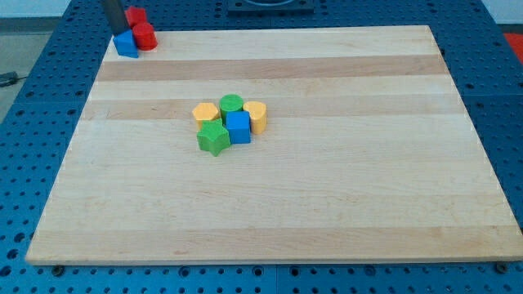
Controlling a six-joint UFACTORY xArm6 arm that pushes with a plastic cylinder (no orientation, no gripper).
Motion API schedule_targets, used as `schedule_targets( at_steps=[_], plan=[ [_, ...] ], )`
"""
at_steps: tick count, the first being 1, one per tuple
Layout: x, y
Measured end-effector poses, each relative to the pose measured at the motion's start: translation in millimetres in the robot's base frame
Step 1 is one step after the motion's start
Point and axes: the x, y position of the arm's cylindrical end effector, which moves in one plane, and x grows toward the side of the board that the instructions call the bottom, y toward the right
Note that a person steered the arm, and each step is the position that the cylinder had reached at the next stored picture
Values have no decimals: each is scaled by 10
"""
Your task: Move the blue triangle above the yellow hexagon
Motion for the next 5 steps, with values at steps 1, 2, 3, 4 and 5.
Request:
schedule_targets(
  at_steps=[1, 2, 3, 4, 5],
  plan=[
    [373, 163],
    [731, 415],
    [1062, 805],
    [1493, 1153],
    [1581, 1179]
  ],
)
